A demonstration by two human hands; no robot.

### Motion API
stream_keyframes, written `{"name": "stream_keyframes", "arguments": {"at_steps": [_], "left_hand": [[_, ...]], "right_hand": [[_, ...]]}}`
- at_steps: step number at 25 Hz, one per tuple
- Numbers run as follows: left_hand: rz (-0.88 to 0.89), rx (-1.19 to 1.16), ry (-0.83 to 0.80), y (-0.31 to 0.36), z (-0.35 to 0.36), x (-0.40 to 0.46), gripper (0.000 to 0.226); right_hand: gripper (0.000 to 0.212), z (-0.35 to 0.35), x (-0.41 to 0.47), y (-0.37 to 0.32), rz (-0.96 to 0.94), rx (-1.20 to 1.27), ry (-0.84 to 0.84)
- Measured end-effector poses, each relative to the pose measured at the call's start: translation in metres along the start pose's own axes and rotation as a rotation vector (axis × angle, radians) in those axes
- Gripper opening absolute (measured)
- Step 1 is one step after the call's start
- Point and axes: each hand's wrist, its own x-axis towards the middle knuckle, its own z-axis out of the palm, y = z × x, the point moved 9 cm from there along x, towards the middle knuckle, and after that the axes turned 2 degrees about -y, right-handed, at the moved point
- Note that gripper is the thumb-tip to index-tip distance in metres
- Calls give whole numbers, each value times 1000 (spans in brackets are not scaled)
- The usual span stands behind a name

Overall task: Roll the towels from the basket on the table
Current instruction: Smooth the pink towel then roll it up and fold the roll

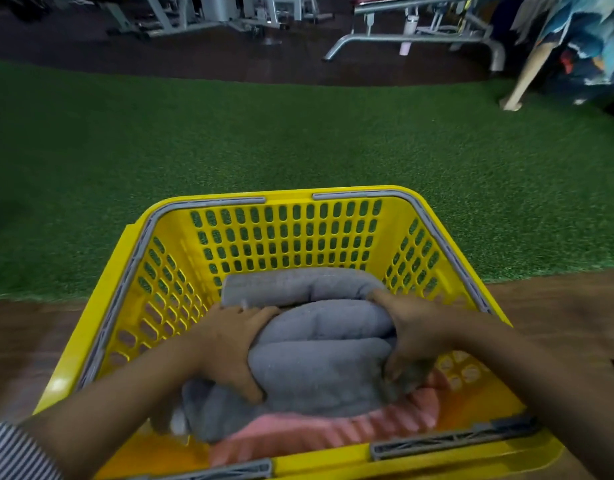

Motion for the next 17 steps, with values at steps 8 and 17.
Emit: {"name": "stream_keyframes", "arguments": {"at_steps": [8,17], "left_hand": [[36,-218,-268,18,-1,-16,113],[-128,-306,-96,-28,21,88,42]], "right_hand": [[108,14,-18,-6,40,-63,-267],[29,-26,44,-1,-45,100,-158]]}}
